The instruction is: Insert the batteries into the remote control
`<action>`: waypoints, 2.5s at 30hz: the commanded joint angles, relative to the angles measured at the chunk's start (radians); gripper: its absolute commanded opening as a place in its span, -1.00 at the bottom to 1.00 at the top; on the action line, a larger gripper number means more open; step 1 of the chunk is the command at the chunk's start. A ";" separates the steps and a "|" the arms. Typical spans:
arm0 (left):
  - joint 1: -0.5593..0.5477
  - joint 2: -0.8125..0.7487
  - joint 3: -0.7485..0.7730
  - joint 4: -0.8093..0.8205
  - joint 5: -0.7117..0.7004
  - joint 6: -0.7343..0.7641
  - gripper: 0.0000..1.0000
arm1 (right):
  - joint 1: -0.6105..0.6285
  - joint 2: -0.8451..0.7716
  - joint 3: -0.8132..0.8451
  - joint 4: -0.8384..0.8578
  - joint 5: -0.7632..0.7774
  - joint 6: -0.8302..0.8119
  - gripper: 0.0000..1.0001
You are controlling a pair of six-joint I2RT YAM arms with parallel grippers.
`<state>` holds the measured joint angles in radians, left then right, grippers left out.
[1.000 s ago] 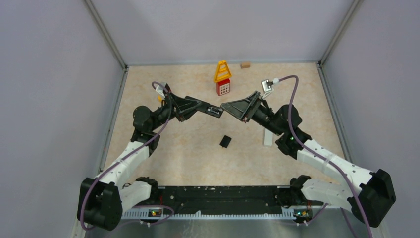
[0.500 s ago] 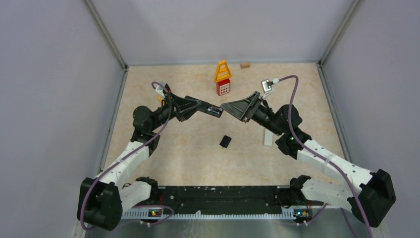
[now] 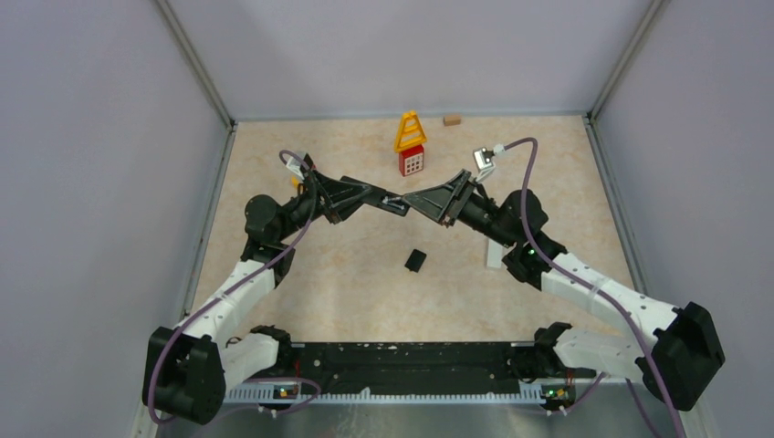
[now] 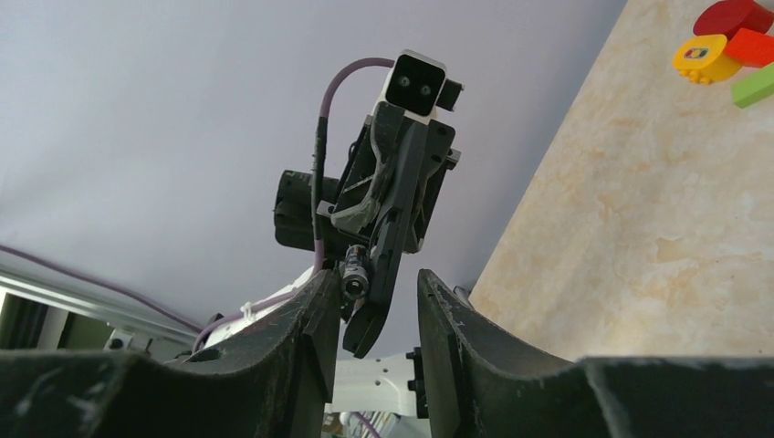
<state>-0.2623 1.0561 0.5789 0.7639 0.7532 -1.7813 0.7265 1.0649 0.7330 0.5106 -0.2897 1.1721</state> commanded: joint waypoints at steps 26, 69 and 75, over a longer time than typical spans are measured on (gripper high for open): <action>0.007 -0.040 0.047 -0.232 -0.022 0.269 -1.00 | 0.012 0.008 0.117 -0.210 0.017 -0.306 0.35; 0.009 0.007 0.056 -0.135 0.196 0.276 -1.00 | 0.014 0.227 0.538 -0.860 -0.528 -1.387 -0.57; 0.008 0.008 0.056 -0.137 0.179 0.280 -1.00 | 0.014 0.211 0.536 -0.869 -0.518 -1.373 -0.96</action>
<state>-0.2569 1.0718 0.5911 0.5529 0.9703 -1.4967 0.7300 1.2877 1.2270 -0.3588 -0.7734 -0.1978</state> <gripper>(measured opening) 0.209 0.075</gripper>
